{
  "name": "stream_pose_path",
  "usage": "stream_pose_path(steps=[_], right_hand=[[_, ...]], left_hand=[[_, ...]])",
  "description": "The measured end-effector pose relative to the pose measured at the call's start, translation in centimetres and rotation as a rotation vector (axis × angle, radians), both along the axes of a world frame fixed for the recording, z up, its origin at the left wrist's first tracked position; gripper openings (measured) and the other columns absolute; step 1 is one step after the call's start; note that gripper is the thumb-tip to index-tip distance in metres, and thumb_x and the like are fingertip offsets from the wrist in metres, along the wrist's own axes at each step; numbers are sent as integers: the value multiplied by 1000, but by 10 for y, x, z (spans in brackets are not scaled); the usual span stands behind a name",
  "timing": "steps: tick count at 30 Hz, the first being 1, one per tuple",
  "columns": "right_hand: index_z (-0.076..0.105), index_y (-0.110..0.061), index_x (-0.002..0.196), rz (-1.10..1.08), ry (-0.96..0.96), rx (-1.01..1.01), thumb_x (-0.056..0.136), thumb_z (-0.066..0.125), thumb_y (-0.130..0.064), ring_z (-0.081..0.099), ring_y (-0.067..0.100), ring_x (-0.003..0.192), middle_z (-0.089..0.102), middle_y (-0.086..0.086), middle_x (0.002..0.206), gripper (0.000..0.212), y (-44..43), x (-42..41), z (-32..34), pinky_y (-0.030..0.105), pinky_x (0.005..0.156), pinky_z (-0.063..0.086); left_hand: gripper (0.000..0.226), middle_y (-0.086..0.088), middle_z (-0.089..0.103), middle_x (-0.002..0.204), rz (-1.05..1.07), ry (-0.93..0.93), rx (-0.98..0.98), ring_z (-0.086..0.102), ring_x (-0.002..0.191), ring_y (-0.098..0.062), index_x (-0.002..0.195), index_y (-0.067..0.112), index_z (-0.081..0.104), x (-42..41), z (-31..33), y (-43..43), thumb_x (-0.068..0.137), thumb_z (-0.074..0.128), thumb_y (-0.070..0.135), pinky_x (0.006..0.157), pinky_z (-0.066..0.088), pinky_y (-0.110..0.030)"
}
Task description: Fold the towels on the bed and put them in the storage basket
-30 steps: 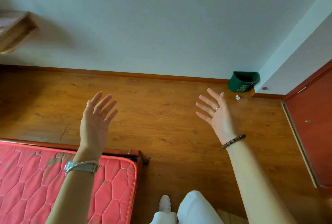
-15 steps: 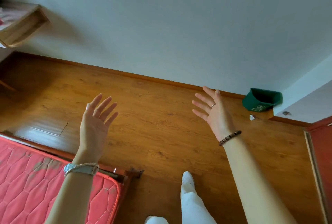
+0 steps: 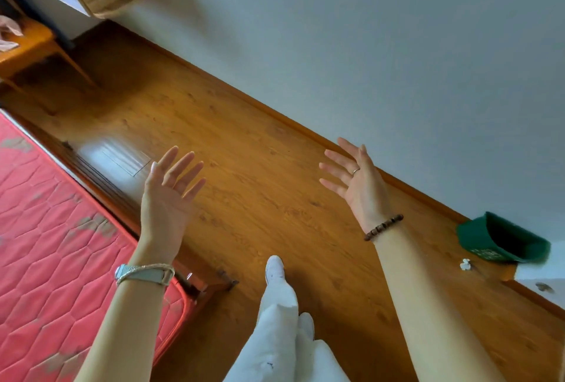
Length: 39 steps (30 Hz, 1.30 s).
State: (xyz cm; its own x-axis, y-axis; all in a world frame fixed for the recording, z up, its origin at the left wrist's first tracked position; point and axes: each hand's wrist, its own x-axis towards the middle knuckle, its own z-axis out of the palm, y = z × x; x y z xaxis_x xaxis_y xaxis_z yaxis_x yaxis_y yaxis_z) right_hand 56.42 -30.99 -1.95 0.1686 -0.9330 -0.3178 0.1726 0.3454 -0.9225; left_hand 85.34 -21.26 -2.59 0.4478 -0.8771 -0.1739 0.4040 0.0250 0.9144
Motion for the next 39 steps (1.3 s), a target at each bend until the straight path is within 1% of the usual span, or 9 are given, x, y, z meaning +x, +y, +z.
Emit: stream_pose_path(steps=[3, 5, 12, 15, 17, 18, 22, 28, 39], right_hand=[[49, -21, 139, 65, 5, -6, 101, 31, -49, 63, 22, 115, 59, 6, 133, 51, -35, 23, 2, 47, 96, 52], [49, -22, 139, 100, 11, -10, 101, 30, -49, 62, 23, 116, 59, 6, 133, 50, -59, 40, 5, 49, 98, 51], [49, -23, 138, 211, 23, -26, 101, 30, -48, 60, 26, 119, 57, 9, 135, 49, -148, 112, 20, 52, 101, 48], [48, -22, 139, 254, 15, -28, 101, 30, -49, 61, 26, 118, 57, 9, 134, 49, -179, 149, 26, 53, 100, 48], [48, -21, 139, 276, 8, -31, 101, 31, -49, 61, 27, 118, 57, 9, 134, 50, -198, 173, 30, 53, 100, 48], [48, -21, 139, 286, 6, -32, 101, 31, -48, 60, 27, 119, 57, 9, 134, 50, -206, 182, 32, 54, 100, 48], [47, -21, 139, 355, 3, -36, 101, 31, -49, 60, 27, 119, 56, 8, 135, 50, -234, 224, 38, 53, 100, 48], [48, -24, 137, 489, 9, -55, 101, 29, -48, 60, 26, 118, 55, 8, 137, 47, -275, 287, 39, 50, 99, 50], [53, -32, 128, 746, -37, -69, 102, 27, -48, 60, 25, 119, 57, 5, 135, 39, -374, 418, 36, 52, 100, 49]], left_hand=[[80, -7, 60, 139, 22, 5, -3, 56, 131, -29, 141, 20, 50, 18, 2, -20, 77, 69, 64, 106, 49, -44], [90, -6, 61, 138, 44, -5, -9, 56, 130, -27, 142, 21, 50, 31, 2, -37, 69, 73, 67, 107, 48, -46], [88, -7, 61, 138, 178, 16, -26, 57, 129, -27, 140, 22, 52, 89, 4, -97, 68, 72, 68, 109, 45, -49], [79, -8, 61, 139, 226, 29, -31, 57, 129, -30, 142, 20, 51, 117, 6, -117, 78, 66, 63, 105, 49, -46], [66, -9, 60, 140, 251, 28, -29, 55, 131, -31, 145, 18, 48, 133, 6, -127, 92, 54, 56, 103, 51, -43], [67, -9, 59, 140, 254, 24, -26, 55, 131, -31, 146, 18, 47, 139, 7, -130, 92, 53, 56, 103, 51, -43], [95, -7, 61, 138, 302, 11, -23, 58, 128, -27, 146, 19, 46, 164, 15, -138, 69, 72, 68, 104, 50, -43], [90, -6, 62, 137, 410, 2, -36, 58, 128, -27, 142, 23, 50, 203, 16, -151, 68, 72, 71, 106, 48, -45], [96, -9, 57, 143, 619, -47, -25, 55, 131, -30, 149, 20, 44, 279, 15, -209, 71, 69, 71, 105, 48, -47]])
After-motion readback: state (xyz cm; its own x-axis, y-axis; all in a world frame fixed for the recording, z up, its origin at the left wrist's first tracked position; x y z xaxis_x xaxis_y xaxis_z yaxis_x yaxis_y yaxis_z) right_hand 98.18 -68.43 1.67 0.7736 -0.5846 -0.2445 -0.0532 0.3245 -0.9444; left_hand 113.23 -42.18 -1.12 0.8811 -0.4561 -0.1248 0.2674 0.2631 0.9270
